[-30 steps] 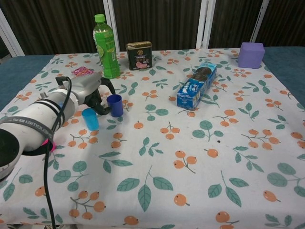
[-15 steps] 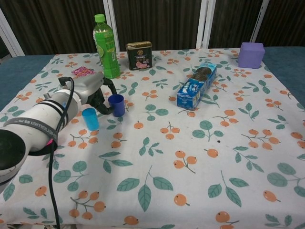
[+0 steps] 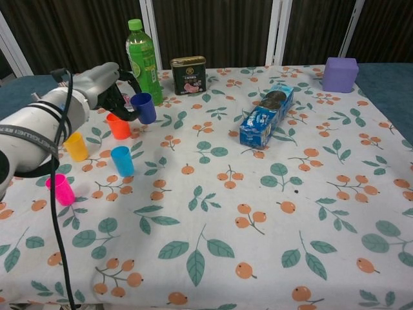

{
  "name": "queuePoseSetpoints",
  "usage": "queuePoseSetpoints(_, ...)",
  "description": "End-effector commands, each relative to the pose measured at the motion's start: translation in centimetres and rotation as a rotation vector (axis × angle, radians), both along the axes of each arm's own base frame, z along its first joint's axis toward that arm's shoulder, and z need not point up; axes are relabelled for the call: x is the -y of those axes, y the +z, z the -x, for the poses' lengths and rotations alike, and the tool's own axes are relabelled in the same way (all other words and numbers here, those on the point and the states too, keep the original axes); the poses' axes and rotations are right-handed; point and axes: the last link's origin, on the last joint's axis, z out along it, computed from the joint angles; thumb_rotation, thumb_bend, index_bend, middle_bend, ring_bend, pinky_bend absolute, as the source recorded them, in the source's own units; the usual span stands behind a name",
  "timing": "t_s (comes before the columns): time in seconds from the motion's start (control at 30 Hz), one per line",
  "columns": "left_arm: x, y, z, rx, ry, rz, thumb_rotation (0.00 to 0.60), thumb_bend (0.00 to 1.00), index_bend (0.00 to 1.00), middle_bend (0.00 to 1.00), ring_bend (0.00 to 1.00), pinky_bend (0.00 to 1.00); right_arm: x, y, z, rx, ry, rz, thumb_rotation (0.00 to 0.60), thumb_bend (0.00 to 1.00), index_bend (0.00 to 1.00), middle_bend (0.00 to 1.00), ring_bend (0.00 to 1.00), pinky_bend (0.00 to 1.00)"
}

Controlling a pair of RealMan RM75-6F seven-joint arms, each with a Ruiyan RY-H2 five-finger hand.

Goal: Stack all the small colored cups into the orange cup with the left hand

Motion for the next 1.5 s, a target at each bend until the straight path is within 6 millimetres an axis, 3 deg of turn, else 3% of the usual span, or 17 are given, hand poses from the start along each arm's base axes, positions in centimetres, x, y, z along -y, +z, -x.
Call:
queuePoseSetpoints(0.03, -1.2, 2.7, 1.6, -0.038, 0.010, -0.084, 0.600, 0.34, 0.48, 1.00, 1.00, 1.00, 0.0, 0.0, 0.0, -0.001, 0.001, 0.001, 0.600, 0.19, 0.00, 0.00, 0.00, 0.00)
queuePoseSetpoints(0.3, -2.7, 2.5, 3.4, -0.033, 0.071, -0.097, 0.600, 0.34, 0.48, 1.00, 1.00, 1.00, 0.0, 0.0, 0.0, -0.002, -0.001, 0.005, 0.600, 0.19, 0.00, 0.00, 0.00, 0.00)
queuePoseSetpoints(0.83, -3.0, 1.3, 5.0, -0.084, 0.108, -0.067, 0.600, 0.35, 0.46, 1.00, 1.00, 1.00, 0.0, 0.2, 0.1, 0.001, -0.006, 0.013, 0.600, 0.19, 0.00, 0.00, 0.00, 0.00)
queuePoseSetpoints(0.93, -3.0, 1.1, 5.2, -0.087, 0.110, -0.063, 0.600, 0.35, 0.40, 1.00, 1.00, 1.00, 0.0, 0.2, 0.1, 0.001, -0.005, 0.014, 0.600, 0.19, 0.00, 0.00, 0.00, 0.00)
queuePoseSetpoints(1.0, -3.0, 1.0, 5.4, -0.091, 0.112, -0.053, 0.600, 0.35, 0.29, 1.00, 1.00, 1.00, 0.0, 0.2, 0.1, 0.002, -0.005, 0.016, 0.600, 0.19, 0.00, 0.00, 0.00, 0.00)
queuePoseSetpoints(1.1, -2.8, 0.9, 5.5, -0.089, 0.112, -0.038, 0.600, 0.36, 0.04, 1.00, 1.00, 1.00, 0.1, 0.2, 0.1, -0.001, -0.006, 0.014, 0.600, 0.19, 0.00, 0.00, 0.00, 0.00)
queuePoseSetpoints(1.37, -0.3, 2.5, 5.2, -0.083, 0.050, -0.001, 0.600, 0.35, 0.00, 1.00, 1.00, 1.00, 0.1, -0.1, 0.1, -0.008, -0.007, 0.004, 0.600, 0.19, 0.00, 0.00, 0.00, 0.00)
queuePoseSetpoints(1.5, 2.3, 4.1, 6.4, -0.091, 0.040, 0.026, 0.600, 0.34, 0.09, 1.00, 1.00, 1.00, 0.1, -0.4, 0.0, -0.016, -0.006, -0.002, 0.600, 0.19, 0.00, 0.00, 0.00, 0.00)
